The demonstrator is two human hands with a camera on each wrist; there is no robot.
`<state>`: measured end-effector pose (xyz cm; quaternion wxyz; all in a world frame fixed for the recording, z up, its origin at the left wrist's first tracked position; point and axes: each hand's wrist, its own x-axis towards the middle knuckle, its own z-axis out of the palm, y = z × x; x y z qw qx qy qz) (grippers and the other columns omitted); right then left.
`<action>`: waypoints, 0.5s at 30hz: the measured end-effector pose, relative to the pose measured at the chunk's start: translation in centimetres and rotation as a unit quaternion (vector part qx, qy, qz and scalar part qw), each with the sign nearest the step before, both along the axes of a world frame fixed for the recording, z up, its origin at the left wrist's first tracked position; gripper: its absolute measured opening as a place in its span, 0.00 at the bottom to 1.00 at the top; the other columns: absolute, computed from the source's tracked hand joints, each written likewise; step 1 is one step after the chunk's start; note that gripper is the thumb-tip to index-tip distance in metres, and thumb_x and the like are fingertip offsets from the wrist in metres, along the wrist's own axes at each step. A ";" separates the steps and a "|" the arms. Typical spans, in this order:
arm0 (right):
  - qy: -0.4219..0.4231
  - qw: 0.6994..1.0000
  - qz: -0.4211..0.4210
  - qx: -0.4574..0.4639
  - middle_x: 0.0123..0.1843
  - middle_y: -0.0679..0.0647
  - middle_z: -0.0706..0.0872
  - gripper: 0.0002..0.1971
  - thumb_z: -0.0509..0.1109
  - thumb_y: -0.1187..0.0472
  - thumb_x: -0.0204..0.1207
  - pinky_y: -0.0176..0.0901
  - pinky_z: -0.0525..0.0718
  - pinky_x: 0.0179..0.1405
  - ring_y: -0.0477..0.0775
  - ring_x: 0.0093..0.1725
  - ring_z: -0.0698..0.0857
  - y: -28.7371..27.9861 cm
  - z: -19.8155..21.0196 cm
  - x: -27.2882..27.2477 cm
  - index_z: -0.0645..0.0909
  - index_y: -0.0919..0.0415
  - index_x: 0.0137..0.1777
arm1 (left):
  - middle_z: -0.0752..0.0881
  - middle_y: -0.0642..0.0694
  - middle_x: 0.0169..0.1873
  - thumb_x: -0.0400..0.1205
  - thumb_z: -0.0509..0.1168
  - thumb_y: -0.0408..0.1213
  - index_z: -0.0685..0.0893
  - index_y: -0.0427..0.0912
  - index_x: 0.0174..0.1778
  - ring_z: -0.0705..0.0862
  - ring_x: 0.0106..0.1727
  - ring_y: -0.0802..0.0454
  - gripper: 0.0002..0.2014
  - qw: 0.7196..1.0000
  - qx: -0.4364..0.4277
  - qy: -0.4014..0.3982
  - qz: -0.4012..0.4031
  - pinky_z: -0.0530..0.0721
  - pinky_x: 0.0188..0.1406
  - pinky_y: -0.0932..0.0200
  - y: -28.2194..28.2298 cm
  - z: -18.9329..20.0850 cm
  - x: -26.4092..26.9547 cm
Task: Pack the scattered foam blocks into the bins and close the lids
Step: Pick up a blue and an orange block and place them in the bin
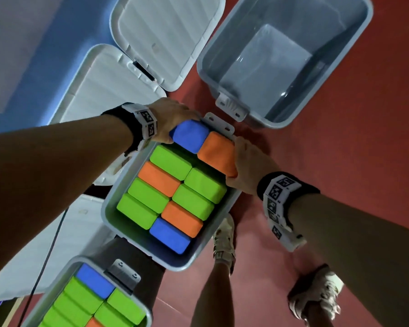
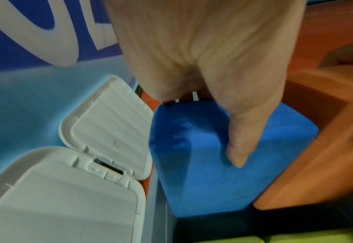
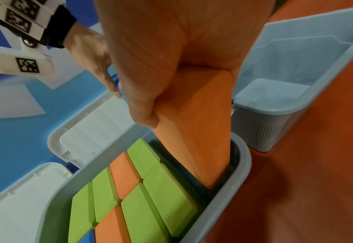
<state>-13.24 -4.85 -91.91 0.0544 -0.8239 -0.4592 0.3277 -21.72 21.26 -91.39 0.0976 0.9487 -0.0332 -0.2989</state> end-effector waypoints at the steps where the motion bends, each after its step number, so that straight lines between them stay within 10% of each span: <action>1: -0.003 1.000 0.006 -0.013 0.65 0.61 0.77 0.46 0.83 0.46 0.59 0.49 0.80 0.63 0.61 0.63 0.80 -0.1 -0.7 -0.2 0.65 0.67 0.70 | 0.81 0.43 0.68 0.60 0.79 0.37 0.75 0.48 0.75 0.82 0.63 0.37 0.43 1.000 -0.013 -0.015 -0.006 0.80 0.61 0.42 0.0 -1.2 -0.4; 15: 0.010 0.987 0.029 -0.158 0.71 0.63 0.69 0.51 0.80 0.46 0.68 0.60 0.81 0.61 0.66 0.69 0.74 1.2 -11.0 -4.2 0.53 0.66 0.81 | 0.76 0.50 0.69 0.62 0.80 0.37 0.59 0.57 0.83 0.73 0.71 0.41 0.54 0.991 0.069 0.112 -0.004 0.62 0.75 0.36 0.7 -11.7 -3.0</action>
